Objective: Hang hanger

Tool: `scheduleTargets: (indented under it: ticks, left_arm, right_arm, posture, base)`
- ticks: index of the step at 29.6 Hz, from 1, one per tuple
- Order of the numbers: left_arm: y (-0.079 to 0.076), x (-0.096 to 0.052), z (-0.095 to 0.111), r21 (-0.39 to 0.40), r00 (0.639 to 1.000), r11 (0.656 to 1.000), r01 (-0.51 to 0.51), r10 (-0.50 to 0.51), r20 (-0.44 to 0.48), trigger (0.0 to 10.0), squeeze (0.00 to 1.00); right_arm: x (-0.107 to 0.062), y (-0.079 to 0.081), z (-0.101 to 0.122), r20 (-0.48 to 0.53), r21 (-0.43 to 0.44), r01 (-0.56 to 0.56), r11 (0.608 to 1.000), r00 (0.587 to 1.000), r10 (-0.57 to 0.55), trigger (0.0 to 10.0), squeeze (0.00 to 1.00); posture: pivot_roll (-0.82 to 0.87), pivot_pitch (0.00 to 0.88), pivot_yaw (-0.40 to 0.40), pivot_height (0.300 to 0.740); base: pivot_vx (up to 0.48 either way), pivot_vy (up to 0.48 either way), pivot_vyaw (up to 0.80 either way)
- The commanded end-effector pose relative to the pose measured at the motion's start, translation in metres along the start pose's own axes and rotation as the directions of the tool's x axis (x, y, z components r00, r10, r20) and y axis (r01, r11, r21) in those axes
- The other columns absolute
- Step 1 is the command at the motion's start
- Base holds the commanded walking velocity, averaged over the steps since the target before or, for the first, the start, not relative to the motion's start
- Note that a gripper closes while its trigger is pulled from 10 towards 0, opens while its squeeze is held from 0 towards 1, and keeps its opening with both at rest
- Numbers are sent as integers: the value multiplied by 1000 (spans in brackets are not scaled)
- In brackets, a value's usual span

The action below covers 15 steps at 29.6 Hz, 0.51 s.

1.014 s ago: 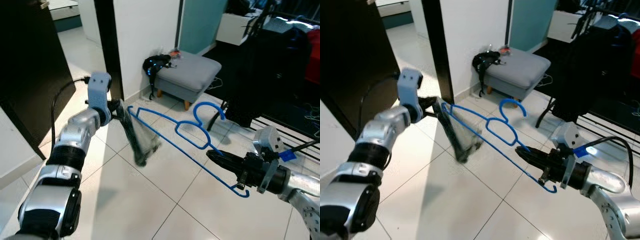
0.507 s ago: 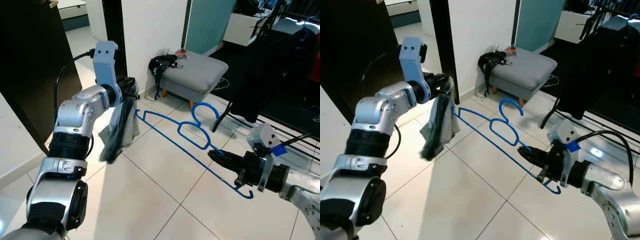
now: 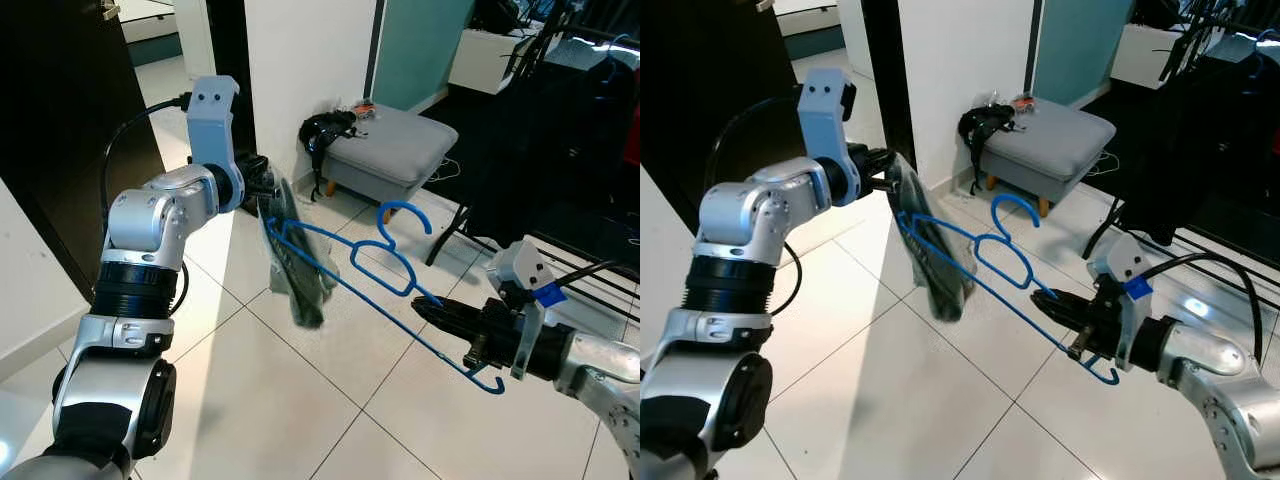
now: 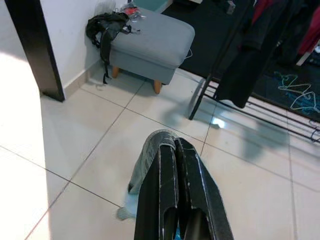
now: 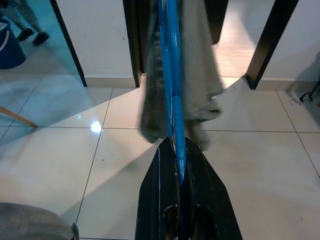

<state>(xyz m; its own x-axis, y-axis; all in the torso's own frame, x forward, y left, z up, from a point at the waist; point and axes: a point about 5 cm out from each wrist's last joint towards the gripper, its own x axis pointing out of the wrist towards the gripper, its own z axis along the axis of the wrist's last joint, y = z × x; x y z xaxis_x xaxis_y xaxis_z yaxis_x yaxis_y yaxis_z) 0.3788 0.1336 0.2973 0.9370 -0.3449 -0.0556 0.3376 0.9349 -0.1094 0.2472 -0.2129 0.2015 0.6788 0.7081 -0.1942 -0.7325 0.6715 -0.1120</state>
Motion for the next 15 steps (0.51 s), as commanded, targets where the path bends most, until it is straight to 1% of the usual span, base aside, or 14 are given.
scheduleTargets:
  ticks: [1, 2, 4, 6, 8, 9, 11, 12, 15]
  left_arm:
    - [-6, -1, 2, -25, 1000, 999, 22, -22, 4, 10000, 0]
    - [-6, -1, 2, -25, 1000, 999, 22, -22, 4, 10000, 0]
    - [-21, -3, 6, -59, 996, 995, 86, -85, 8, 10000, 0]
    - [-29, -5, 9, -70, 993, 991, 118, -117, 13, 10000, 0]
    - [-30, -6, 9, -69, 993, 991, 117, -117, 14, 10000, 0]
    - [-30, -6, 10, -70, 994, 991, 111, -110, 16, 10000, 0]
    - [-29, -6, 11, -76, 995, 992, 96, -95, 18, 10000, 0]
    - [-29, -6, 11, -76, 995, 992, 96, -95, 18, 10000, 0]
    - [-27, -6, 11, -80, 997, 994, 78, -76, 18, 10000, 0]
  right_arm:
    - [-3, -2, 1, -9, -5, 23, 1000, 1000, -23, 10000, 0]
    - [-3, -2, 1, -9, -5, 23, 1000, 1000, -23, 10000, 0]
    - [0, -7, 0, -22, 1, 73, 997, 997, -73, 10000, 0]
    - [2, -9, -2, -34, 3, 96, 995, 995, -96, 10000, 0]
    - [3, -8, -2, -38, 5, 88, 996, 995, -87, 10000, 0]
    - [3, -6, -1, -40, 8, 69, 998, 997, -69, 10000, 0]
    - [3, 3, -4, -68, 8, -1, 1000, 998, 2, 10000, 0]
    - [3, 3, -4, -68, 8, -1, 1000, 998, 2, 10000, 0]
    - [1, 10, -9, -103, 17, -55, 998, 993, 56, 10000, 0]
  posture:
    - [-49, 91, 18, 740]
    - [-49, 91, 18, 740]
    - [-47, 91, 19, 740]
    - [-47, 91, 19, 740]
    - [-47, 91, 19, 740]
    - [-47, 91, 19, 740]
    - [-40, 92, 19, 740]
    - [-40, 92, 19, 740]
    - [-40, 92, 20, 740]
  base:
    - [0, 0, 0]
    - [0, 0, 0]
    - [0, 0, 0]
    - [0, 0, 0]
    - [0, 0, 0]
    - [0, 0, 0]
    - [0, 0, 0]
    - [0, 0, 0]
    - [0, 0, 0]
